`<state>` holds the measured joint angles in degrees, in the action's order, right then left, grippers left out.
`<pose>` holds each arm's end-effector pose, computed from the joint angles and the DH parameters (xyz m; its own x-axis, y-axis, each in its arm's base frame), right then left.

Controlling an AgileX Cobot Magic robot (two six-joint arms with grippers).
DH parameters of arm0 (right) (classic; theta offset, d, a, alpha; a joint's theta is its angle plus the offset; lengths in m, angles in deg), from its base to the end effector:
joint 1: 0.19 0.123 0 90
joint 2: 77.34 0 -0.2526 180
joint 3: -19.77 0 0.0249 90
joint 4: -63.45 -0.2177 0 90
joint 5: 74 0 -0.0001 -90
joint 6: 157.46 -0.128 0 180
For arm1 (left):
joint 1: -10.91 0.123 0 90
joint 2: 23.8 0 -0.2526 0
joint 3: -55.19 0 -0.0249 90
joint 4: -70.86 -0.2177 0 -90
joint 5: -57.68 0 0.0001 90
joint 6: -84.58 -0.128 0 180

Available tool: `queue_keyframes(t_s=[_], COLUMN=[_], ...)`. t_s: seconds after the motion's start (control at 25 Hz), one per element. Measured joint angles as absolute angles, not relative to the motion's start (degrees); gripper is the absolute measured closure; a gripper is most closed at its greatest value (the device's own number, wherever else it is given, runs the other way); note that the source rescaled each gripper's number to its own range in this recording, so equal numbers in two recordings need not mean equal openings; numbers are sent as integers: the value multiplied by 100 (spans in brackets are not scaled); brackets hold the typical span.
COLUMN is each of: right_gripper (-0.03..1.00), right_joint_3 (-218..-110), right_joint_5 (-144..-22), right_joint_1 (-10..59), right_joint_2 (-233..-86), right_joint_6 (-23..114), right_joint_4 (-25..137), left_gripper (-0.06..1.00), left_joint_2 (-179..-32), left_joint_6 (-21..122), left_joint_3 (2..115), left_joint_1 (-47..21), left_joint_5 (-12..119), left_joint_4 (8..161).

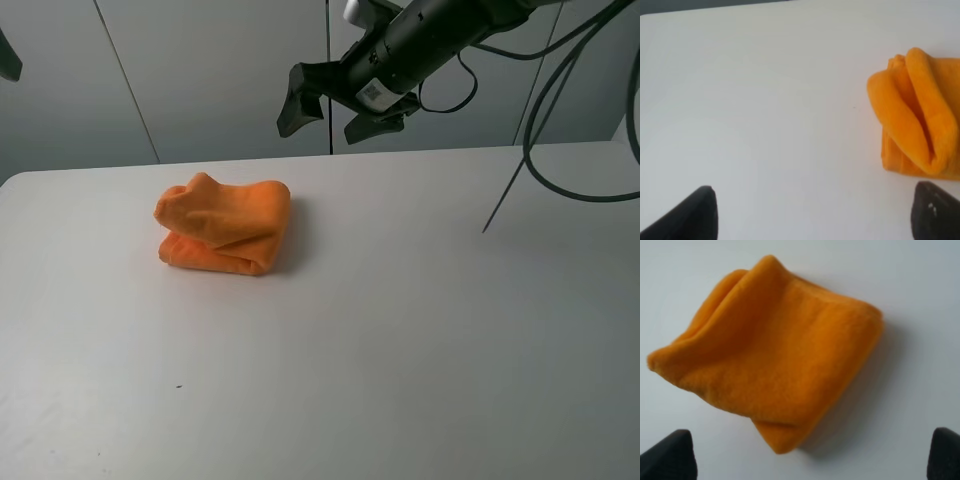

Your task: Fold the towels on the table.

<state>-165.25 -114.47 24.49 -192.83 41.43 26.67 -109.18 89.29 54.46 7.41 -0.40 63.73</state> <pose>0.3329 0.2078 0.2018 -0.8392 -0.1967 -0.5069 -0.4395 0.7943 0.4194 0.2702 -0.0030 0.3114 -0.8073 0.0333 -0.5892 -0.0142 0.9970 0.0757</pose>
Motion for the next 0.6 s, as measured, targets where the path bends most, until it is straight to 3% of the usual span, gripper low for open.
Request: queue_keyframes(t_s=[0.6], right_gripper=[-3], right_joint_3=[-13363], right_joint_5=[-11623], right_joint_1=[2309], right_joint_2=[-14140], right_joint_6=[2612], right_joint_4=[5392], left_gripper=[-6], left_joint_2=[-6718], left_joint_6=[9152], left_joint_3=[3014], left_joint_1=[741], left_joint_5=[-16], left_joint_4=[6212])
